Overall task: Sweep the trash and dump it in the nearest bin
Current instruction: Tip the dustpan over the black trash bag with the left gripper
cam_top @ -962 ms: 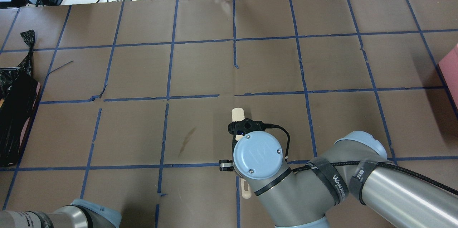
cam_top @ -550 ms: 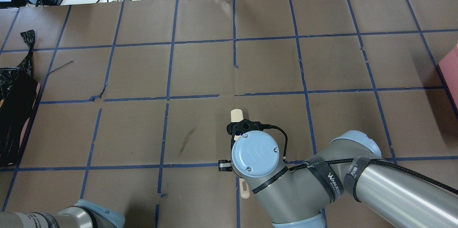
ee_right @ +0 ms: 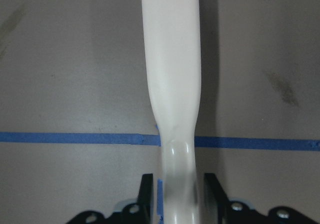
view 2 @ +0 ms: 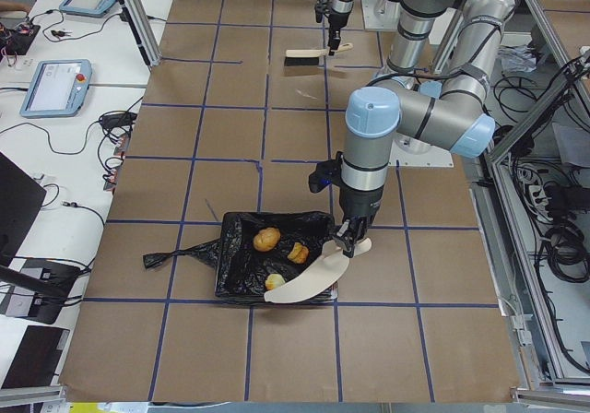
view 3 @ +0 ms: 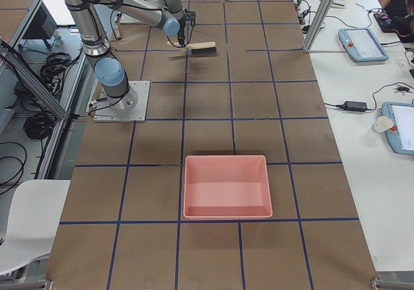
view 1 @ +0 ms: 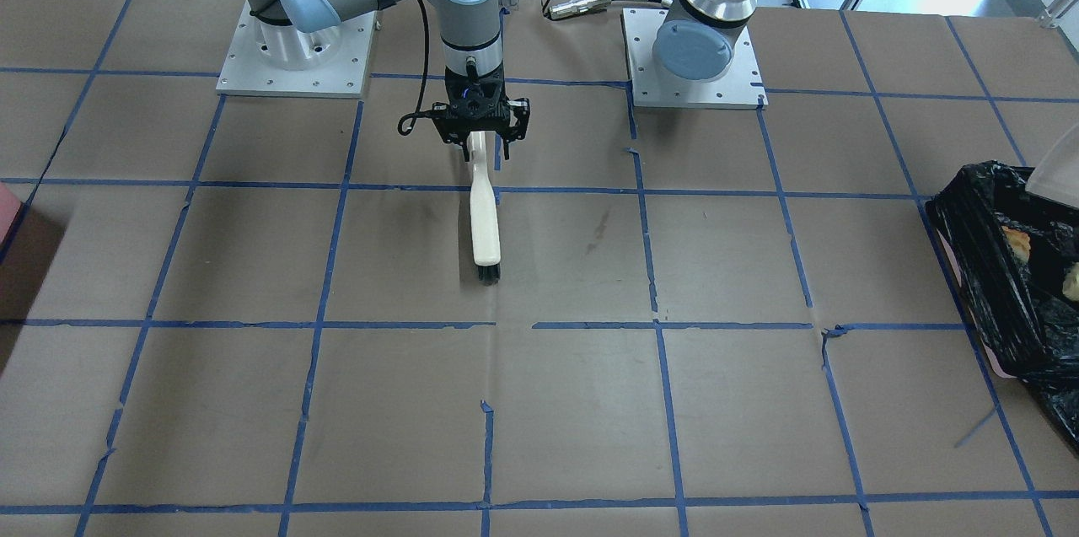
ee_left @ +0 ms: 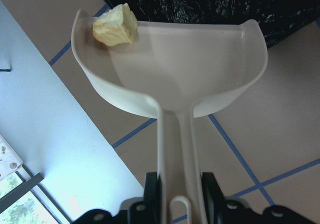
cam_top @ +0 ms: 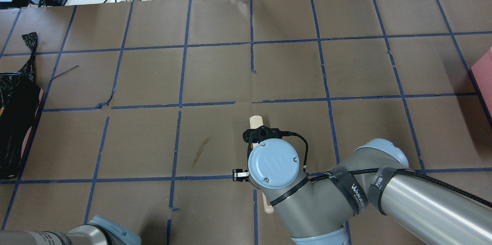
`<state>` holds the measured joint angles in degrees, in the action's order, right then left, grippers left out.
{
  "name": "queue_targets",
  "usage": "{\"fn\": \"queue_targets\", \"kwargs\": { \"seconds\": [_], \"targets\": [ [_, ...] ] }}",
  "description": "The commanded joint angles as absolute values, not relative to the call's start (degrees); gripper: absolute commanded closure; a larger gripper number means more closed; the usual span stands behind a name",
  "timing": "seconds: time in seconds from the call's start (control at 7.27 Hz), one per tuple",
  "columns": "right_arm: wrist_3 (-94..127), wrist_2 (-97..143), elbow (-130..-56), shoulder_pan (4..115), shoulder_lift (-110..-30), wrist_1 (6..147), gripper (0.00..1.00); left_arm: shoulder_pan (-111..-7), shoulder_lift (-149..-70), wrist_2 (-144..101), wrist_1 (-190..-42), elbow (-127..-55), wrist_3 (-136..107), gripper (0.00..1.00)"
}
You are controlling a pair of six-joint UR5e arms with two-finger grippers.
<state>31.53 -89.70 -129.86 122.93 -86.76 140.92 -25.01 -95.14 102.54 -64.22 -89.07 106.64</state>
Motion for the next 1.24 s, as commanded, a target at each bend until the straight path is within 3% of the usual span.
{"fn": "queue_targets", "kwargs": {
  "seconds": [0.0, 0.14, 0.41, 0.69, 1.1],
  "targets": [
    [30.85, -89.91, -127.72, 121.04, -87.18, 139.76, 0.17, -27.59, -92.3, 105.38, -64.16, -89.3, 106.44, 1.0],
    [30.85, -90.0, -123.53, 119.98, -87.62, 135.74, 0.12, -27.6, -92.02, 105.47, -63.99, -89.47, 106.52, 1.0],
    [28.67, -91.31, -114.12, 117.7, -89.2, 123.11, 0.12, -28.03, -91.15, 108.26, -62.84, -89.03, 106.44, 1.0],
    [22.8, -91.15, -109.88, 111.48, -93.75, 113.34, 0.09, -29.78, -89.74, 107.76, -63.02, -89.03, 106.44, 1.0],
    [17.51, -91.14, -96.83, 104.43, -93.52, 97.96, 0.02, -39.78, -89.21, 101.36, -63.71, -88.94, 103.2, 1.0]
  ]
}}
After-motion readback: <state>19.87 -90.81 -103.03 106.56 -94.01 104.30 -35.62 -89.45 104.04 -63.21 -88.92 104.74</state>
